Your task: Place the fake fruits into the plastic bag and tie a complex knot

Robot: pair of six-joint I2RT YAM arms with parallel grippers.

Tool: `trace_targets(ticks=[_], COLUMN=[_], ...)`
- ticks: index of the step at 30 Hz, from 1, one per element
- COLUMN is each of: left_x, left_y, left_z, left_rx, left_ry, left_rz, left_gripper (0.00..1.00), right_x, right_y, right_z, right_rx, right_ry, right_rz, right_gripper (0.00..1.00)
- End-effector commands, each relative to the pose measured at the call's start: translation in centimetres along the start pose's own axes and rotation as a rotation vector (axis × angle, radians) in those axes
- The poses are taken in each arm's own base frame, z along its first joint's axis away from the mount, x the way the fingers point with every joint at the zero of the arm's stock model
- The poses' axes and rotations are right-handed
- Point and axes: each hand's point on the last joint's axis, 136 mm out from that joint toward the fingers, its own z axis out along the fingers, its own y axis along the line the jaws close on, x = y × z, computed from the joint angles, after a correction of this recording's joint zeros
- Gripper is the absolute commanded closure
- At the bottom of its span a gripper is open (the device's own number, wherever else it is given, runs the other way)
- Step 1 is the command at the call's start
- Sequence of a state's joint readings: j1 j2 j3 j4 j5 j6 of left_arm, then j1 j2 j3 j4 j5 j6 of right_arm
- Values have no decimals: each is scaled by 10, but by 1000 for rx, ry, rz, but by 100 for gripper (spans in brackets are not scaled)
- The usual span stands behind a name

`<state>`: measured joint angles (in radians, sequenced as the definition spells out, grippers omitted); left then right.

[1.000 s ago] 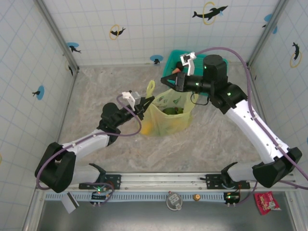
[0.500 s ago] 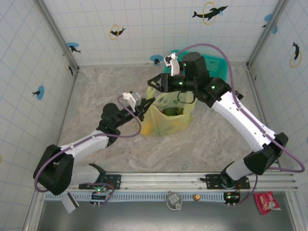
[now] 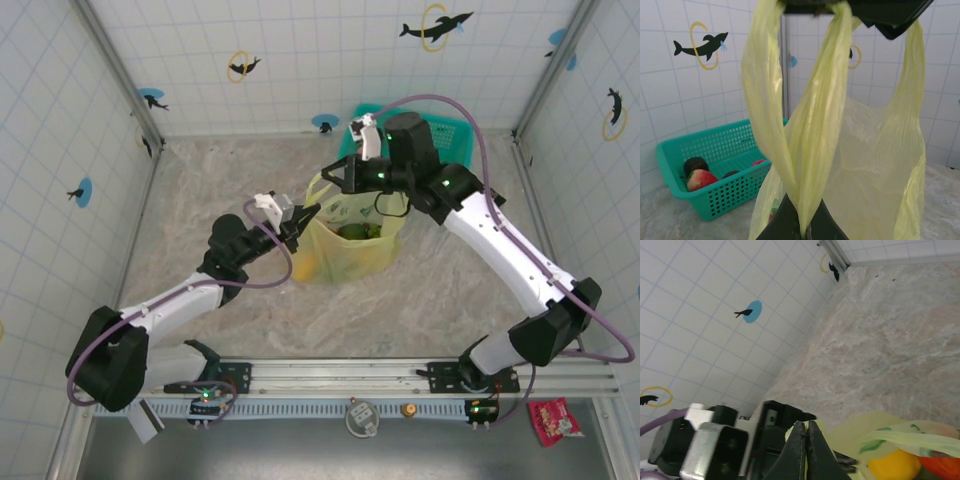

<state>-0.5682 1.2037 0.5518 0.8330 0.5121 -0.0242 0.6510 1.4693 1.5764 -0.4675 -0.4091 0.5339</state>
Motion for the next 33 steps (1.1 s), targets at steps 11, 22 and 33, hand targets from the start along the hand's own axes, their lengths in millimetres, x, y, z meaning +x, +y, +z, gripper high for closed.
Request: trace_targets(ticks=[11, 22, 33], left_x=[1, -2, -12], left_y=[0, 34, 59], left_z=[-6, -28, -24], left_rx=[-22, -106, -99], left_ry=[27, -12, -9], left_rz=[19, -94, -77], left_gripper=[100, 100, 100], right_x=[-13, -23, -1], right_y=[12, 48, -29], right_z=[-18, -103, -144], right_rx=[-22, -21, 288], right_ry=[-77, -358, -606], right_rz=[-59, -503, -725], right_gripper=[74, 56, 20])
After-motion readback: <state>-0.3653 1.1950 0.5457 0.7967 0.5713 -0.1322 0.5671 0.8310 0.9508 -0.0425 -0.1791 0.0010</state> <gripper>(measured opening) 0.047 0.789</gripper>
